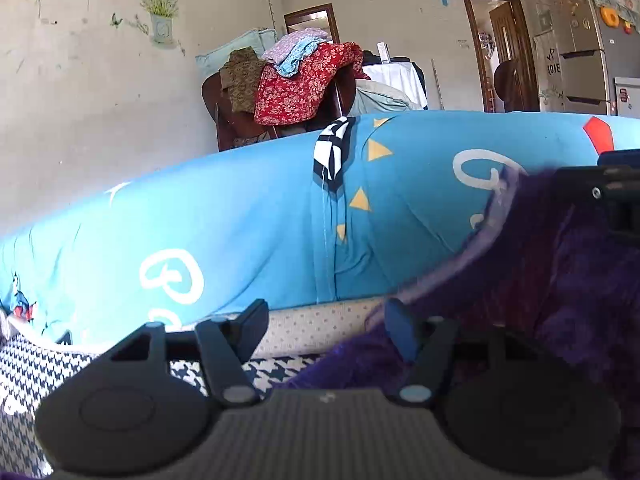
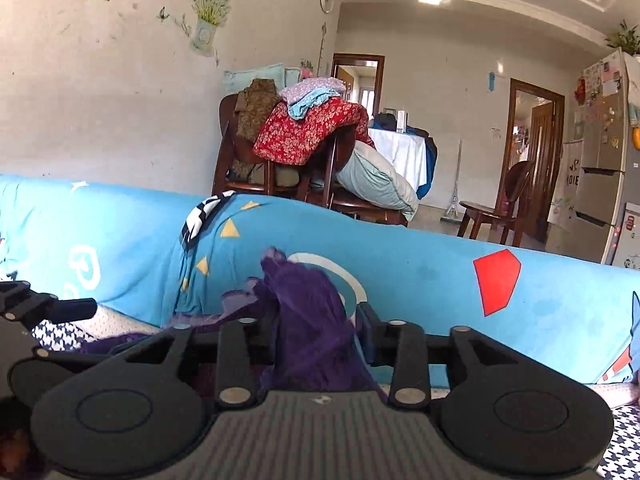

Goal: Fold clothes

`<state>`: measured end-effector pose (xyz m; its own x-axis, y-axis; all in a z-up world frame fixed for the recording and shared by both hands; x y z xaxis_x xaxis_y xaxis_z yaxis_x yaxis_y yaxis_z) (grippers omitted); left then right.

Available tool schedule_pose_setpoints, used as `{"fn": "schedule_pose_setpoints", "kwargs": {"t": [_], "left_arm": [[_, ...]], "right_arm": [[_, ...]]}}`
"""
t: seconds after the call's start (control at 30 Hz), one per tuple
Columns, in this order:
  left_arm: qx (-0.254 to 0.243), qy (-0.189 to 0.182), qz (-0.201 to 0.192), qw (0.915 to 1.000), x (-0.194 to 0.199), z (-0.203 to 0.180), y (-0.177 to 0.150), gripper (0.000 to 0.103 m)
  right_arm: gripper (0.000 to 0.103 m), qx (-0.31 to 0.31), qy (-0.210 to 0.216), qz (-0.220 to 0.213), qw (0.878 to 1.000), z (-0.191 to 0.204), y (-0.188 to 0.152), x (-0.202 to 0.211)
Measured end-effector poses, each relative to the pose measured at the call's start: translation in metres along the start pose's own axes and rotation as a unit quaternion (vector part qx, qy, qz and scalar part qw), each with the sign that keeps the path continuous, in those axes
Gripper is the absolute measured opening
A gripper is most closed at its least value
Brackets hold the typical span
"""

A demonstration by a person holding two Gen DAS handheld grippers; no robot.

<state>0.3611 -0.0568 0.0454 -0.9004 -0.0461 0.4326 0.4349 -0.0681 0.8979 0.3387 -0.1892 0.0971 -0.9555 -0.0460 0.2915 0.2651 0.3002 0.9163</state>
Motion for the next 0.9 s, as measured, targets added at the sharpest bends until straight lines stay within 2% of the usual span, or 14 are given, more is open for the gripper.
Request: {"fn": "schedule_pose_setpoints", "kwargs": {"t": [0.03, 0.1, 0.17, 0.33, 0.47, 0.7, 0.9], "left_arm": [[-0.004, -0.001, -0.004, 1.0000, 0.002, -0.001, 0.001, 0.084], [-0.008, -0.005, -0.014, 0.9999, 0.011, -0.001, 0.005, 0.088], [-0.005, -0.006, -0.015, 0.9999, 0.018, 0.002, 0.009, 0.097], [0.005, -0.019, -0.002, 0.9998, 0.044, 0.008, 0.010, 0.098], [-0.003, -0.031, 0.022, 0.9993, 0.066, 0.009, -0.007, 0.100], [-0.034, -0.050, 0.056, 0.9966, 0.120, 0.009, -0.054, 0.101], [-0.054, -0.048, 0.045, 0.9964, 0.166, 0.016, -0.079, 0.103]], "right_arm": [[0.043, 0.010, 0.000, 0.000, 1.000, -0.001, -0.002, 0.001], [0.044, 0.009, 0.002, 0.007, 1.000, -0.006, -0.005, 0.003], [0.044, -0.014, 0.010, 0.011, 1.000, -0.015, -0.005, 0.007], [0.044, -0.051, 0.022, 0.028, 0.998, -0.034, -0.012, 0.023], [0.045, -0.082, 0.018, 0.063, 0.994, -0.050, -0.029, 0.036], [0.045, -0.059, 0.002, 0.128, 0.990, -0.062, -0.062, 0.071], [0.045, -0.016, -0.008, 0.159, 0.987, -0.066, -0.086, 0.117]]}}
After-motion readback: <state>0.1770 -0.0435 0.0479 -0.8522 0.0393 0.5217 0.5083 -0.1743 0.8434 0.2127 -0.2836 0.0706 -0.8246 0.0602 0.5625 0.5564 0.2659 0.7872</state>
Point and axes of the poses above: each gripper's, at about its wrist camera, not at the fingertips, and x roughly against the way its jaws point, z to its left, y to its top, the point moved 7 cm from there along -x, roughly the way its jaws point, and after that the axes turned 7 degrees about x, right-handed, at the moved point
